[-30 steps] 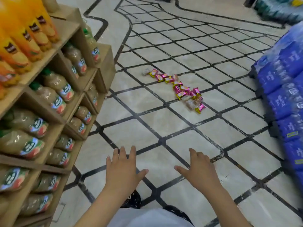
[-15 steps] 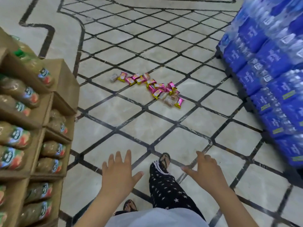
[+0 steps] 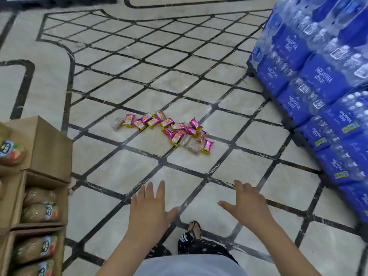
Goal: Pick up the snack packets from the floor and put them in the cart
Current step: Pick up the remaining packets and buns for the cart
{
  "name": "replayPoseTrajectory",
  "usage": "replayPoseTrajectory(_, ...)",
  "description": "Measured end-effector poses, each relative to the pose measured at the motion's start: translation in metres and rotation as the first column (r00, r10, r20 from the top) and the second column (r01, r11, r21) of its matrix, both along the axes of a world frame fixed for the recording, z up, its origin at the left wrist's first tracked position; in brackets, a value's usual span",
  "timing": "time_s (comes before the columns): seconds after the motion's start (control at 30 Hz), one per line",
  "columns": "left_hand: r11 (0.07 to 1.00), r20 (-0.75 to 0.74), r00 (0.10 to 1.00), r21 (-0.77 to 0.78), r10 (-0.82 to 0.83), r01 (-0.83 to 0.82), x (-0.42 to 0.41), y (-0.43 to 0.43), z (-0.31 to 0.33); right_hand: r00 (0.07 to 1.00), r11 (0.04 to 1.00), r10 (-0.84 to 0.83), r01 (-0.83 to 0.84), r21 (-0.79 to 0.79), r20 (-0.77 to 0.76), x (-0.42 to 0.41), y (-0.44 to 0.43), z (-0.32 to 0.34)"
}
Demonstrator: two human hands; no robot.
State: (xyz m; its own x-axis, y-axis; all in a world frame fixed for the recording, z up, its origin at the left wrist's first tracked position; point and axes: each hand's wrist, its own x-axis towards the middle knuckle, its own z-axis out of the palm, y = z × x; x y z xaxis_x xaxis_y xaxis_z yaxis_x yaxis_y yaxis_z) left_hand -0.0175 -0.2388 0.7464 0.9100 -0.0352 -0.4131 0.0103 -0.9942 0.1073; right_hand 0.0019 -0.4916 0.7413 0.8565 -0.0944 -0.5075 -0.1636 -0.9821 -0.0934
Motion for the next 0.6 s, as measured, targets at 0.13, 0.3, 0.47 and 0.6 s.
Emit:
replayPoseTrajectory(0.13, 0.999, -0.055, 0.998, 0.007, -0.033, 0.033, 0.052, 0.011, -0.018, 0.999, 1.000, -0.016, 0.016, 0.007, -0.036, 0.064, -0.001, -0.007)
replayPoseTrajectory(0.3, 0.993, -0.030, 0.992, 0.024, -0.119, 0.120, 0.140, 0.039, -0.038, 0.998, 1.000, -0.017, 0.016, -0.011, -0.062, 0.148, 0.019, -0.027)
replayPoseTrajectory(0.47, 0.980, -0.049, 0.980, 0.039, -0.194, 0.196, 0.253, 0.075, -0.064, 0.990, 0.994, -0.109, 0.108, -0.017, -0.090, 0.232, 0.047, -0.042)
replayPoseTrajectory(0.6, 0.985, -0.094, 0.981, -0.042, -0.171, 0.168, 0.339, 0.098, -0.065, 0.979, 0.988, -0.147, 0.151, 0.019, -0.139, 0.290, 0.071, -0.051)
